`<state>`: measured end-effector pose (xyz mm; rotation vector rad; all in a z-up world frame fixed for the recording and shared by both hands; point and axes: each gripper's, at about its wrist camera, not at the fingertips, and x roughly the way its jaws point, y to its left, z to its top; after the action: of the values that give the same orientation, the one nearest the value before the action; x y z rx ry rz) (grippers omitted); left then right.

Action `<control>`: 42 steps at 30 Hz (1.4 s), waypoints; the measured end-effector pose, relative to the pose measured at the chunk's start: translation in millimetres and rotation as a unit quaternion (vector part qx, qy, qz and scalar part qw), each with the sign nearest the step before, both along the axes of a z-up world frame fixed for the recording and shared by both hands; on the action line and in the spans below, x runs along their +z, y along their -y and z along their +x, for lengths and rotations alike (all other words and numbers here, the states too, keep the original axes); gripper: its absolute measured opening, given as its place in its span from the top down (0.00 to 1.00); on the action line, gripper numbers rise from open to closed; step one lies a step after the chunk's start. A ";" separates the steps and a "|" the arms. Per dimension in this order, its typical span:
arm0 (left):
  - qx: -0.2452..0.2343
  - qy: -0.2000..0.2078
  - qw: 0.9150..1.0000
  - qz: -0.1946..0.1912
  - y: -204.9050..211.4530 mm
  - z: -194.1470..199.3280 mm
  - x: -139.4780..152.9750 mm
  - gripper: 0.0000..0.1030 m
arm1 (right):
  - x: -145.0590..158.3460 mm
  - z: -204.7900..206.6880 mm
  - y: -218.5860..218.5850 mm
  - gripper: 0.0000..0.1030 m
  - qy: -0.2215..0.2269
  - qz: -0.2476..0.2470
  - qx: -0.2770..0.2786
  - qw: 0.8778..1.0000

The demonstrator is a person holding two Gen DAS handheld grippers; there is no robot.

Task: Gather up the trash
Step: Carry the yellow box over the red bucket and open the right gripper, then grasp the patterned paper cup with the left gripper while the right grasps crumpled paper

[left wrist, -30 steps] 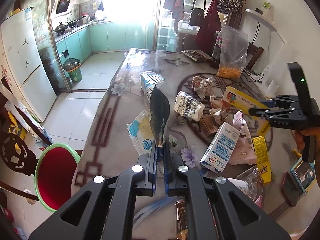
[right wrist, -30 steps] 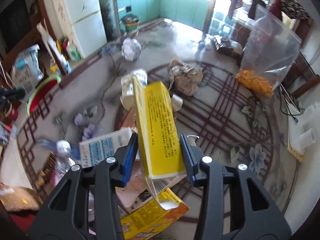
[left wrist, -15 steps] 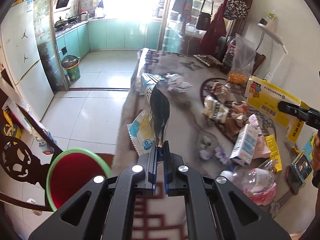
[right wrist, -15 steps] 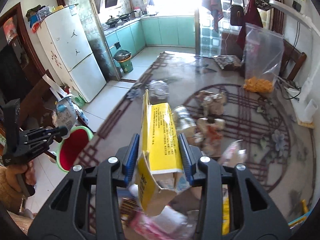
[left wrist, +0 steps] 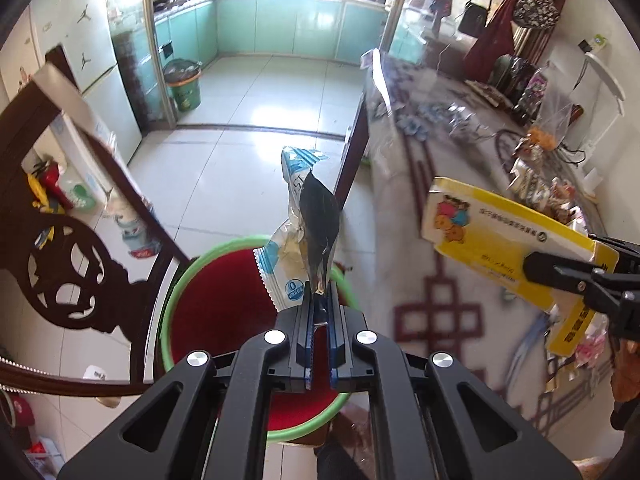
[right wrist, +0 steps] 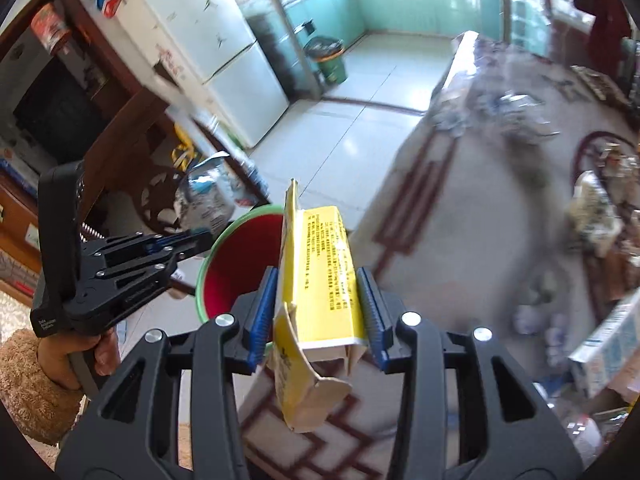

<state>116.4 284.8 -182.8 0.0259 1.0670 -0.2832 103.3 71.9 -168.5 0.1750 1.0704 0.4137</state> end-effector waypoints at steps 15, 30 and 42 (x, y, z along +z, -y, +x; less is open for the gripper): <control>0.024 -0.024 0.999 0.006 -41.7 -3.1 -25.6 0.54 | -31.6 22.5 -66.1 0.53 -0.038 -0.030 0.044 0.998; -0.063 0.019 0.997 -0.030 40.9 3.6 12.8 0.54 | 12.7 -18.6 67.3 0.38 0.015 -0.051 -0.115 0.992; -0.077 0.005 0.996 -0.051 159.3 -11.5 15.7 0.54 | 1.9 -49.2 268.3 0.36 -0.004 -0.095 -0.255 0.962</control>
<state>104.9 125.5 -167.1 0.0171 1.0404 -0.4764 54.1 -196.5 -166.7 0.2724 1.0237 -0.1542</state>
